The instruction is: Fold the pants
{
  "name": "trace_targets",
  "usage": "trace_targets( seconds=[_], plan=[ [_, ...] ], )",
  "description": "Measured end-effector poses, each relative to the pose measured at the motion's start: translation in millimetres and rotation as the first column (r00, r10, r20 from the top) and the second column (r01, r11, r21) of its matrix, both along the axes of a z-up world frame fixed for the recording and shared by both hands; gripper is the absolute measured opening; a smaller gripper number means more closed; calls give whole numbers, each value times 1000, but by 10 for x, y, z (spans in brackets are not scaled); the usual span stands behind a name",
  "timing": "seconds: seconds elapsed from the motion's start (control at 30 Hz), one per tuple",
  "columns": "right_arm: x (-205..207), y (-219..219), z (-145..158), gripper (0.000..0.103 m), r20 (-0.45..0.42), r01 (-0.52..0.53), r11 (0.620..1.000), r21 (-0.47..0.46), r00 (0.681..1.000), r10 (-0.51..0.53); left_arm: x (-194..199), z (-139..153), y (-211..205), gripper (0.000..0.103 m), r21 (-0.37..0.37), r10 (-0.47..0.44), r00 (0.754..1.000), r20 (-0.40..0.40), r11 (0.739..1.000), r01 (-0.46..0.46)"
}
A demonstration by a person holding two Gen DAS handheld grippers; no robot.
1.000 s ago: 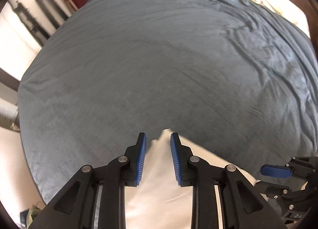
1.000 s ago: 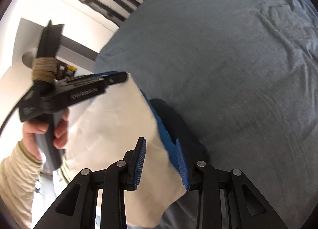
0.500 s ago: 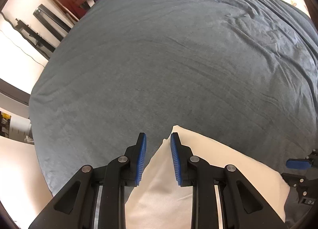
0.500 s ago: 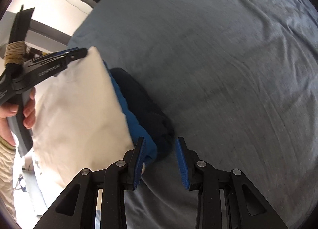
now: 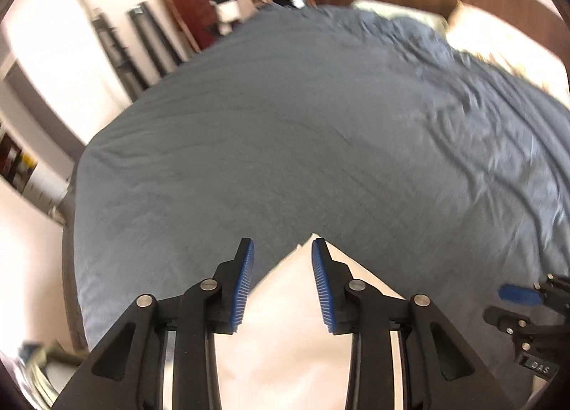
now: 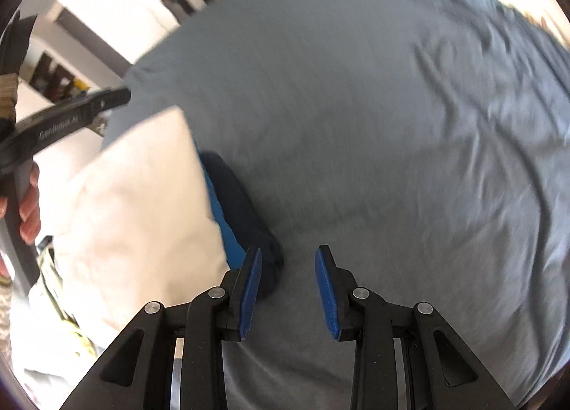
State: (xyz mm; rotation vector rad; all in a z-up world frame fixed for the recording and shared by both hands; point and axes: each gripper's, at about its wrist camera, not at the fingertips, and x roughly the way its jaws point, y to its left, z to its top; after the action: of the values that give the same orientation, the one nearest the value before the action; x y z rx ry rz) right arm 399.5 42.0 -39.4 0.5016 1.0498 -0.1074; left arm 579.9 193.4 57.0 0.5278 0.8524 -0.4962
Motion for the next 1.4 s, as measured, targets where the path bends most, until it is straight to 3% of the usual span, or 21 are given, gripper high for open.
trace_targets(
  seconds=[0.1,0.3,0.43,0.67,0.77,0.97,1.27,1.4],
  plan=[
    [-26,-16,245,50,87,-44,997,-66,995,49,-322,181,149,48,-41,68,997,47,997,-66],
    [-43,23,669,67,214,-125,972,-200,962,168,-962,306,361,57,-115,237,971,40,966,-231],
    [-17,-11,763,68,232,-172,959,-226,946,225,-1367,328,353,67,-142,330,942,68,937,-318],
    [-260,-124,851,75,241,-239,935,-262,922,303,-2017,214,293,76,-227,483,874,54,858,-461],
    [-379,-201,800,76,252,-273,921,-277,905,344,-2305,64,207,80,-247,542,837,76,823,-511],
    [-655,-393,544,79,271,-343,882,-323,860,433,-2718,-303,-50,86,-279,611,782,125,778,-563],
    [-1060,-844,-30,79,315,-319,884,-343,847,428,-3050,-936,-396,86,-351,624,768,142,757,-551],
    [-1244,-991,-288,79,336,-295,894,-337,849,407,-3238,-1114,-492,86,-384,615,773,154,759,-527]
  ],
)
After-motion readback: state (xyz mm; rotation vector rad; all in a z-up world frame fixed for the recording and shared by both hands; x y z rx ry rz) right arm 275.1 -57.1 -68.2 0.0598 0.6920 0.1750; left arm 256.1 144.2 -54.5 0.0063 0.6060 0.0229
